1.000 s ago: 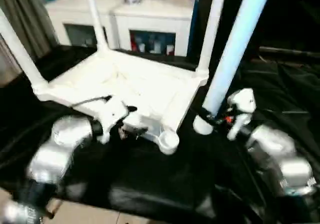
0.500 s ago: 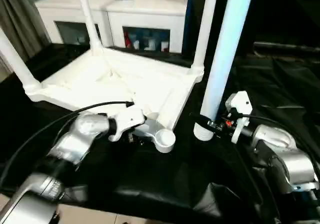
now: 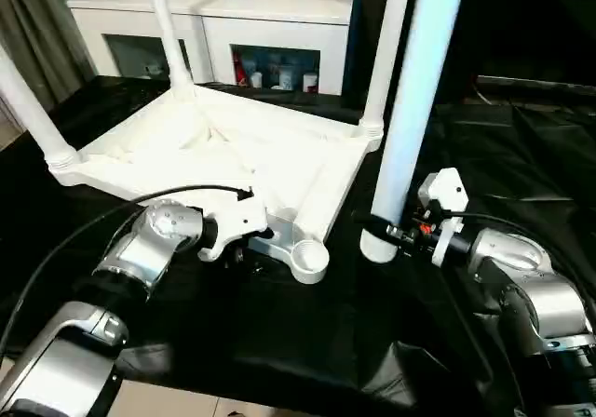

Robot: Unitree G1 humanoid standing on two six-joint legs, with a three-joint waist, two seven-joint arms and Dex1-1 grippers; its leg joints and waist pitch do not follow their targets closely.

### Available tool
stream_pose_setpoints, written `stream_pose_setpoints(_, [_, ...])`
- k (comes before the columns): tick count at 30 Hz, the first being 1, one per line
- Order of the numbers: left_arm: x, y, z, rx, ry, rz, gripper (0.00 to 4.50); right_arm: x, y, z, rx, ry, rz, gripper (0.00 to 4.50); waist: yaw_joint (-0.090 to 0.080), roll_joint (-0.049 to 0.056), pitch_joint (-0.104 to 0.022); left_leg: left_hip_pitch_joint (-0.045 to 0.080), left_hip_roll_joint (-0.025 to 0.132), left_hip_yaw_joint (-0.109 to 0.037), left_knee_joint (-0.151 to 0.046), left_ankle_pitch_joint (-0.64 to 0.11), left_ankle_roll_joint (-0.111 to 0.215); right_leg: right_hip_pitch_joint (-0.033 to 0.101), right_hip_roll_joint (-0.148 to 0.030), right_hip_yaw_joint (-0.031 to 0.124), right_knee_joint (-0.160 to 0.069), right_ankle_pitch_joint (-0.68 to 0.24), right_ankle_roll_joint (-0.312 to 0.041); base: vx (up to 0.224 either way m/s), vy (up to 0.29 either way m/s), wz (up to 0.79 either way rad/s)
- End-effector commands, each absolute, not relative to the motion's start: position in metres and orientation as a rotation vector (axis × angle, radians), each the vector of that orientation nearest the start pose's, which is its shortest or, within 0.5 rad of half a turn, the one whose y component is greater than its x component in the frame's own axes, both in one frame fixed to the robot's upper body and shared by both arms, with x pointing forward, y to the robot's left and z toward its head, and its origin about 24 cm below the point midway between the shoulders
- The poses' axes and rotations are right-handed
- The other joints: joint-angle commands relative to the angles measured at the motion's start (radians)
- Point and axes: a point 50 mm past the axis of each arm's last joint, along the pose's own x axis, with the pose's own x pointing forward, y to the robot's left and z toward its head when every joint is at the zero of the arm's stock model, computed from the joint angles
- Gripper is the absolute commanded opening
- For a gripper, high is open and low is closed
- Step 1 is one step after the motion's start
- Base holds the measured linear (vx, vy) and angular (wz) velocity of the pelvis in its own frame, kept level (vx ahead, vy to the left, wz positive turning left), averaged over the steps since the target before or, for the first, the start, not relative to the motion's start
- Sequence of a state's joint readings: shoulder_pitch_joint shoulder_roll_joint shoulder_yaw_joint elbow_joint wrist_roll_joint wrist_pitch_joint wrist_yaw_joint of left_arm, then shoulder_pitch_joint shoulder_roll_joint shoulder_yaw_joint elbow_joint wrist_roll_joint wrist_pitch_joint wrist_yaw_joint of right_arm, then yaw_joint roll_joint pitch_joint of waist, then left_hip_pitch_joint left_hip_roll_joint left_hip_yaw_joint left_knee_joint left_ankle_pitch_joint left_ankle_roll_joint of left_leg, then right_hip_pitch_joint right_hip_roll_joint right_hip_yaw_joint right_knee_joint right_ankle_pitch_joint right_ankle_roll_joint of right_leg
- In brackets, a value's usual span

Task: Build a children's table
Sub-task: Rotate table base

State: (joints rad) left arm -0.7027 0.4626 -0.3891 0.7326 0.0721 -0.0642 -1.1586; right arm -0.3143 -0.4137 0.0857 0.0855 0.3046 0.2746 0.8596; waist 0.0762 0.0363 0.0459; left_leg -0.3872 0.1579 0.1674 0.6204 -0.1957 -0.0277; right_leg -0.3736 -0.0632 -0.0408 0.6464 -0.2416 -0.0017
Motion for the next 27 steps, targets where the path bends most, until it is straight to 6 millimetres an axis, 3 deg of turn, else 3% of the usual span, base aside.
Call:
stream_pose_setpoints(1, [0.331, 0.157, 0.06, 0.645, 0.506, -1.331, 2.23, 0.291, -0.156, 0.091, -0.12, 0.128, 0.975, 1.9, 0.005, -0.003, -0.067, 0.02, 0.071, -0.026, -0.073, -0.101, 0.061, 0.043, -0.094, 0.045, -0.066, 0.095, -0.294, 0.0, 0.0, 0.0])
stream_pose_setpoints(9, [0.326, 0.164, 0.059, 0.69, 0.659, -1.418, 1.72, 0.291, -0.157, 0.088, -0.164, 0.142, 0.981, 1.9, 0.006, -0.002, -0.062, 0.023, 0.075, -0.025, -0.079, -0.139, 0.04, 0.04, -0.095, 0.046, -0.071, 0.04, -0.292, 0.0, 0.0, 0.0])
stream_pose_setpoints(16, [0.324, 0.166, 0.057, 0.712, 0.688, -1.409, 1.31, 0.292, -0.157, 0.087, -0.172, 0.145, 0.976, 1.9, 0.004, -0.003, -0.062, 0.022, 0.074, -0.025, -0.079, -0.137, 0.037, 0.041, -0.095, 0.047, -0.072, 0.038, -0.291, 0.0, 0.0, 0.0])
stream_pose_setpoints(22, [0.324, 0.167, 0.054, 0.662, 0.72, -1.336, 0.9, 0.296, -0.157, 0.09, -0.143, 0.135, 0.952, 1.9, 0.0, -0.004, -0.059, 0.021, 0.075, -0.024, -0.082, -0.151, 0.036, 0.041, -0.096, 0.048, -0.076, 0.0, -0.293, 0.0, 0.0, 0.0])
stream_pose_setpoints(27, [0.332, 0.154, 0.055, 0.461, 0.679, -1.135, 0.77, 0.302, -0.158, 0.092, -0.055, 0.137, 0.867, 1.9, -0.014, -0.007, -0.057, 0.017, 0.07, -0.023, -0.081, -0.146, 0.039, 0.043, -0.095, 0.047, -0.078, -0.007, -0.306, 0.0, 0.0, 0.0])
